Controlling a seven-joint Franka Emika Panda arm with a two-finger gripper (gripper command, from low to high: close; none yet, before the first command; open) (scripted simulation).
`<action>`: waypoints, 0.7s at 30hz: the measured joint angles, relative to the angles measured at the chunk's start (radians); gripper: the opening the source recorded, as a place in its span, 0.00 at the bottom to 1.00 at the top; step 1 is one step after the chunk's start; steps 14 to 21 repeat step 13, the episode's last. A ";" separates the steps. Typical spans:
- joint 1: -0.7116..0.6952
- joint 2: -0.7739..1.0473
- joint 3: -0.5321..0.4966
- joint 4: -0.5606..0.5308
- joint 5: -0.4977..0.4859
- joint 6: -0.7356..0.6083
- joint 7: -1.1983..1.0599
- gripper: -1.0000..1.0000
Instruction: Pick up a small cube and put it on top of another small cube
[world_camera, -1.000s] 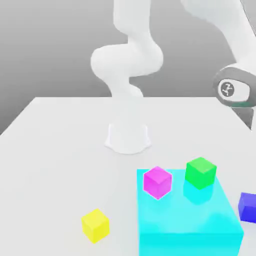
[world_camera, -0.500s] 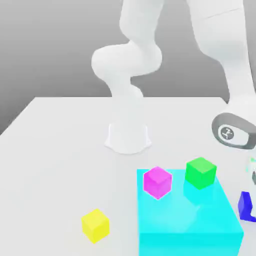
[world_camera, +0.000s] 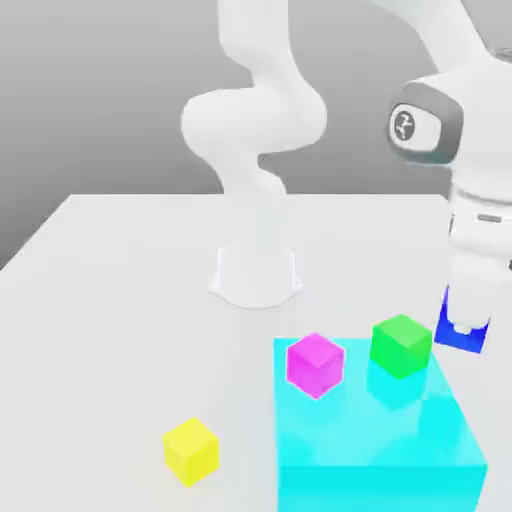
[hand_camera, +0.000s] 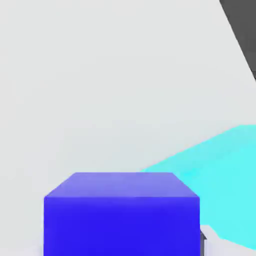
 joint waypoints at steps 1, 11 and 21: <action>-0.004 -0.036 -0.008 -0.015 0.010 -0.021 -0.001 0.00; -0.029 -0.034 -0.027 -0.131 0.028 0.097 0.010 1.00; -0.029 -0.034 -0.027 -0.131 0.028 0.097 0.010 1.00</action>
